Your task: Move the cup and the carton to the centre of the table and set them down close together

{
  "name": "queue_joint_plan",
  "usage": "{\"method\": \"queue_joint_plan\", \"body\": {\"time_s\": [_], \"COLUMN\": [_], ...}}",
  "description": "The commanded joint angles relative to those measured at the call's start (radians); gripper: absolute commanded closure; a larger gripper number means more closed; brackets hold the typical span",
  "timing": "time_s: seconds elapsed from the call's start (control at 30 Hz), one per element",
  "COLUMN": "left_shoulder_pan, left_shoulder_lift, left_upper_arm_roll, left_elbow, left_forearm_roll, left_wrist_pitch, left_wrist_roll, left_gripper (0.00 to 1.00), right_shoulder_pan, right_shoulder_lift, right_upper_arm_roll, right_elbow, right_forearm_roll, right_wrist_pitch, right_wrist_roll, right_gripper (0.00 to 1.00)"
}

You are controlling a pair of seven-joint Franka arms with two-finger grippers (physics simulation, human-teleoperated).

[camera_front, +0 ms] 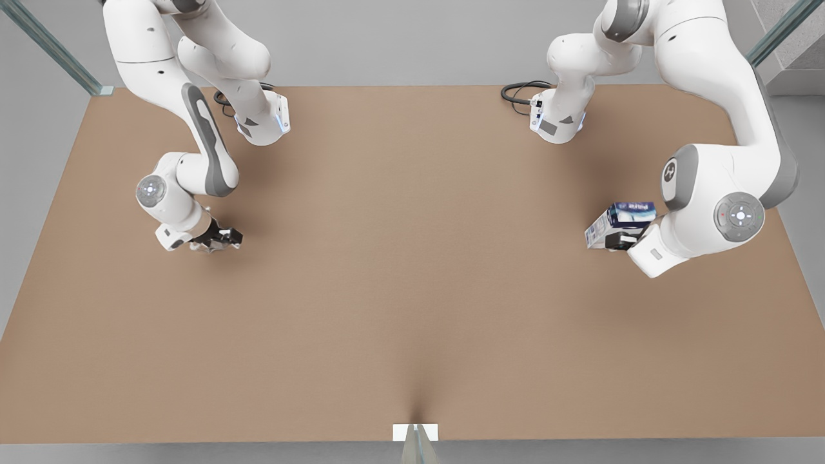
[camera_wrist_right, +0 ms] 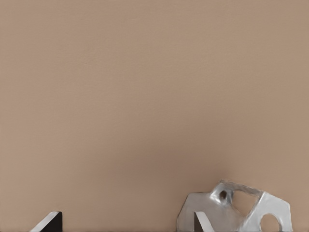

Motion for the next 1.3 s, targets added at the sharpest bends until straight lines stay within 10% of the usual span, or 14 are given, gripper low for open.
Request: {"method": "queue_joint_plan", "body": {"time_s": [0.0, 0.43, 0.47, 0.5, 0.53, 1.27], "left_shoulder_pan": [-0.002, 0.0, -0.002, 0.0, -0.002, -0.002], "left_shoulder_lift": [0.0, 0.0, 0.0, 0.0, 0.0, 0.001], "left_upper_arm_roll": [0.0, 0.0, 0.0, 0.0, 0.0, 0.0], "left_elbow": [0.0, 0.0, 0.0, 0.0, 0.0, 0.002], "left_forearm_roll": [0.0, 0.0, 0.0, 0.0, 0.0, 0.0], "left_wrist_pitch": [-0.001, -0.001, -0.001, -0.001, -0.001, -0.001], "left_wrist_roll": [0.0, 0.0, 0.0, 0.0, 0.0, 0.0], "left_gripper": [0.0, 0.0, 0.0, 0.0, 0.0, 0.0], "right_shoulder_pan": [-0.003, -0.038, -0.044, -0.053, -0.055, -0.043], "right_shoulder_lift": [0.002, -0.046, -0.043, -0.037, -0.032, -0.043], "right_upper_arm_roll": [0.0, 0.0, 0.0, -0.001, -0.002, -0.002], "right_elbow": [0.0, -0.08, -0.08, -0.08, -0.08, -0.045], "right_forearm_roll": [0.0, 0.0, 0.0, -0.002, -0.002, -0.086], "right_wrist_pitch": [0.0, -0.044, -0.048, -0.048, -0.048, -0.063], "right_wrist_roll": [0.0, -0.031, -0.061, -0.087, -0.089, -0.091], "right_gripper": [0.0, 0.0, 0.07, 0.64, 0.78, 0.79]}}
